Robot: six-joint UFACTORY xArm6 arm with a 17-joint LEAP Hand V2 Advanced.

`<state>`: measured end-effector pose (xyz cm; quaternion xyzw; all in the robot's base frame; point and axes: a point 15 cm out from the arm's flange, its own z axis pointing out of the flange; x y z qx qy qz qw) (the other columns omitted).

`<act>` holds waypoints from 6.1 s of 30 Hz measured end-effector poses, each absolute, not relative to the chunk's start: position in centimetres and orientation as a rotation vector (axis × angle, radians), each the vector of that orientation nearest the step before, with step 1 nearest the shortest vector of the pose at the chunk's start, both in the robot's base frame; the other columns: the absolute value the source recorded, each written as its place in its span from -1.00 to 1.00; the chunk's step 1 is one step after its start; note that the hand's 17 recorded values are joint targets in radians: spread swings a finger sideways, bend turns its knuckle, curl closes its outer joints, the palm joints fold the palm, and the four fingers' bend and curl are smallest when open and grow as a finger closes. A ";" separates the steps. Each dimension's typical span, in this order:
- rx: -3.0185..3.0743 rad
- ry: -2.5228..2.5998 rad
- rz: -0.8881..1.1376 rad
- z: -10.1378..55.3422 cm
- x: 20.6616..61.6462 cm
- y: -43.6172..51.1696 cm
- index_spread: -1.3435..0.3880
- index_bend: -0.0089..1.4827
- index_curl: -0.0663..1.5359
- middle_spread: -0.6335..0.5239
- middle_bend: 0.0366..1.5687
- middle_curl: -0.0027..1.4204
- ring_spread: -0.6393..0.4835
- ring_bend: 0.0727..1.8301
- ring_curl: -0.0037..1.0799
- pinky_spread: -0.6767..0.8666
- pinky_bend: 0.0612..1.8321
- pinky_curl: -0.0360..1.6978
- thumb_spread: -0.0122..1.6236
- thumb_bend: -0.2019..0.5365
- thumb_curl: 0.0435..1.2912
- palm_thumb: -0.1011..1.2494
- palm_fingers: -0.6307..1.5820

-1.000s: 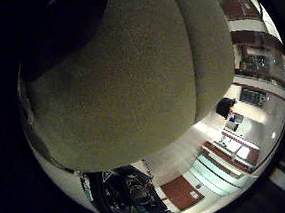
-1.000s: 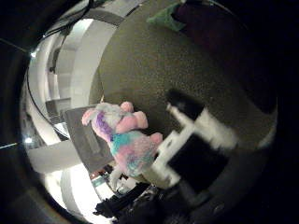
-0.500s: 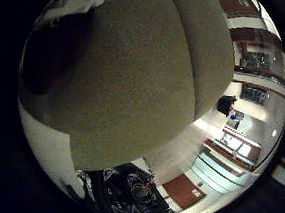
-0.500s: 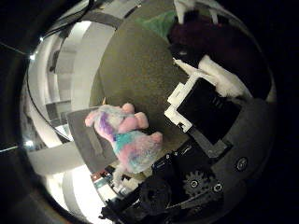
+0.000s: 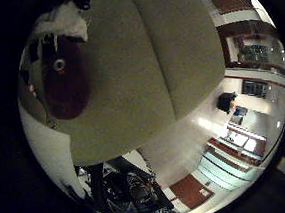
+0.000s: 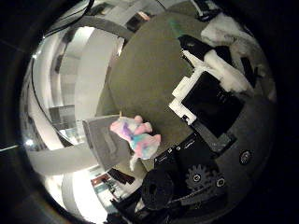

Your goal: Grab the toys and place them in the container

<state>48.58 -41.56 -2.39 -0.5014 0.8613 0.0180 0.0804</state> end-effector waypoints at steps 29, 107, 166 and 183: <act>-1.478 2.519 0.267 0.0 46.5 -39.3 0.38 -0.49 -0.33 0.32 -0.31 -0.42 0.44 -0.31 -0.27 0.41 -0.08 -0.50 0.39 -0.54 -0.52 -0.12 -0.50; -1.178 2.683 0.331 -15.5 45.4 -35.8 0.30 -0.76 -0.64 -0.06 -0.31 -0.35 -0.14 0.02 -0.27 -0.18 0.37 -0.83 0.15 -0.51 -0.44 0.39 0.35; -1.698 2.344 0.068 14.6 49.3 -28.6 0.21 0.34 0.30 -0.25 0.55 0.34 -0.33 0.40 0.66 -0.35 0.57 0.03 0.13 -0.49 0.08 0.77 0.53; -2.056 2.033 0.093 20.3 49.0 -8.8 0.20 0.32 0.32 -0.25 0.54 0.34 -0.34 0.38 0.71 -0.36 0.51 0.12 0.14 -0.49 0.10 0.76 0.54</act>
